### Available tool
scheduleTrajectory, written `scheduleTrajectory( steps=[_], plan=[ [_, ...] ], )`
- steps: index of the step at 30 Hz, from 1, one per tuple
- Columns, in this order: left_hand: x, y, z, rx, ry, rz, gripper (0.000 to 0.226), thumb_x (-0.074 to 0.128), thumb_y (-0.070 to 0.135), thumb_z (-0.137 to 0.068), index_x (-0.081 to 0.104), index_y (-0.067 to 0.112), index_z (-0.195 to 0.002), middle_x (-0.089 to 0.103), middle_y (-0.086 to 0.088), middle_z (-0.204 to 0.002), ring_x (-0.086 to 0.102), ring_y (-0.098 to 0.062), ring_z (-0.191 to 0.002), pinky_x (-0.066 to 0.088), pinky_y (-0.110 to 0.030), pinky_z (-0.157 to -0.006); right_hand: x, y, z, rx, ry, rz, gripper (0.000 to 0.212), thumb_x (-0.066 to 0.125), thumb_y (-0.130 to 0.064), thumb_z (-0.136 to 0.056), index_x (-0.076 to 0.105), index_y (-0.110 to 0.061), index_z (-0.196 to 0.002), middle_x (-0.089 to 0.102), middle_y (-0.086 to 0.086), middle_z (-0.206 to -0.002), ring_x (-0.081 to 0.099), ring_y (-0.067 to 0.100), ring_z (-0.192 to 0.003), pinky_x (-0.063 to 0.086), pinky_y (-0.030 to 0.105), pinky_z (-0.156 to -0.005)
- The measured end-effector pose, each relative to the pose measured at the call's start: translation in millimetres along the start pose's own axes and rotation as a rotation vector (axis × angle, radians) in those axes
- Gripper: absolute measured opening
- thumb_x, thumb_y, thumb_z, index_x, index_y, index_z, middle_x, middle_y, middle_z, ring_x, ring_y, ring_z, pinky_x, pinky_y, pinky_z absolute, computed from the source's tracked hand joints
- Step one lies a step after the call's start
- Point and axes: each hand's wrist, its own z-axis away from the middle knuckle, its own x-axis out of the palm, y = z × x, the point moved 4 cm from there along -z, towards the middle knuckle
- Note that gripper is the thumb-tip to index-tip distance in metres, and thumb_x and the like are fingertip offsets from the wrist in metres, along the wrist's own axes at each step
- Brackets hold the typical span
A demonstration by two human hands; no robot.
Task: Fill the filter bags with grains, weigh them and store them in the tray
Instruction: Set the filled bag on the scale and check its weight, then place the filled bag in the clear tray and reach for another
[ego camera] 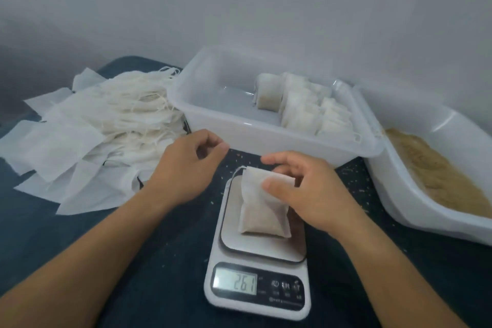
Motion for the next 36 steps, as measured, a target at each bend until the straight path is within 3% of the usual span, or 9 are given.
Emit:
scheduleTrajectory(
  steps=[3, 6, 9, 11, 17, 24, 28, 33, 36],
  plan=[
    [-0.6, 0.5, 2.0, -0.001, 0.005, -0.010, 0.015, 0.064, 0.044, -0.094, 0.067, 0.035, -0.082, 0.065, 0.027, -0.078, 0.058, 0.005, -0.067, 0.040, -0.020, -0.062, -14.8, -27.1, -0.8, -0.055, -0.031, -0.010, 0.020, 0.079, -0.027, -0.089, 0.077, -0.041, -0.103, 0.075, -0.024, -0.094, 0.069, -0.003, -0.080, 0.048, 0.007, -0.070],
    [2.6, 2.1, 4.1, 0.006, -0.015, -0.015, 0.015, 0.065, 0.041, -0.095, 0.067, 0.035, -0.081, 0.066, 0.025, -0.078, 0.058, 0.004, -0.066, 0.041, -0.010, -0.057, -48.5, -68.1, -9.9, -0.171, 0.032, 0.055, 0.020, 0.077, -0.030, -0.090, 0.077, -0.048, -0.099, 0.074, -0.023, -0.090, 0.055, 0.001, -0.060, 0.047, 0.010, -0.059],
    [6.3, 3.1, 7.7, -0.001, -0.041, -0.001, 0.014, 0.064, 0.041, -0.095, 0.067, 0.035, -0.082, 0.066, 0.026, -0.081, 0.058, 0.005, -0.067, 0.042, -0.006, -0.063, -85.3, -98.6, -41.0, -0.209, 0.142, 0.036, 0.020, 0.079, -0.028, -0.089, 0.078, -0.046, -0.096, 0.076, -0.020, -0.088, 0.062, 0.021, -0.066, 0.054, 0.024, -0.067],
    [8.2, 2.8, 9.5, -0.011, -0.064, 0.007, 0.014, 0.063, 0.042, -0.095, 0.066, 0.036, -0.083, 0.066, 0.025, -0.083, 0.058, 0.004, -0.068, 0.043, -0.008, -0.063, -101.0, -104.0, -75.0, -0.174, 0.187, 0.000, 0.011, 0.081, -0.024, -0.088, 0.081, -0.035, -0.091, 0.078, -0.014, -0.087, 0.071, 0.014, -0.074, 0.058, 0.027, -0.073],
    [8.7, -1.3, 9.4, -0.047, -0.095, 0.000, 0.015, 0.062, 0.041, -0.096, 0.066, 0.036, -0.082, 0.066, 0.022, -0.081, 0.058, 0.000, -0.069, 0.043, -0.013, -0.061, -86.0, -61.4, -181.0, 0.027, 0.060, 0.082, 0.015, 0.083, -0.011, -0.086, 0.078, -0.024, -0.080, 0.074, -0.013, -0.072, 0.066, -0.001, -0.069, 0.046, 0.008, -0.061],
    [11.9, -5.4, 7.0, -0.050, -0.122, 0.010, 0.014, 0.061, 0.043, -0.095, 0.063, 0.039, -0.082, 0.062, 0.025, -0.085, 0.057, 0.003, -0.072, 0.042, -0.013, -0.062, -67.7, -6.3, -246.8, 0.152, 0.078, 0.243, 0.010, 0.079, -0.014, -0.089, 0.073, -0.019, -0.082, 0.069, -0.001, -0.078, 0.060, 0.010, -0.053, 0.041, 0.015, -0.047],
    [15.9, -3.8, 8.8, -0.040, -0.138, 0.018, 0.010, 0.061, 0.047, -0.093, 0.061, 0.044, -0.083, 0.061, 0.024, -0.086, 0.057, 0.003, -0.073, 0.039, -0.012, -0.061, -67.1, 7.3, -265.1, 0.196, 0.050, 0.365, 0.010, 0.078, -0.014, -0.089, 0.073, -0.019, -0.082, 0.068, 0.000, -0.079, 0.062, 0.014, -0.059, 0.042, 0.021, -0.054],
    [18.2, -3.1, 9.2, -0.029, -0.135, 0.024, 0.008, 0.059, 0.049, -0.093, 0.060, 0.046, -0.086, 0.061, 0.023, -0.087, 0.057, 0.002, -0.075, 0.040, -0.012, -0.062, -67.8, 17.7, -277.1, 0.207, -0.009, 0.669, 0.014, 0.074, -0.021, -0.093, 0.078, -0.017, -0.105, 0.073, 0.001, -0.110, 0.066, 0.021, -0.108, 0.051, 0.027, -0.091],
    [18.3, -2.9, 8.8, -0.028, -0.130, 0.026, 0.011, 0.059, 0.049, -0.094, 0.060, 0.044, -0.084, 0.061, 0.021, -0.086, 0.057, 0.002, -0.075, 0.039, -0.012, -0.061, -69.6, 25.6, -281.0, 0.251, 0.037, 0.665, 0.014, 0.072, -0.019, -0.092, 0.077, -0.019, -0.106, 0.076, 0.000, -0.103, 0.074, 0.021, -0.092, 0.058, 0.036, -0.093]
  ],
)
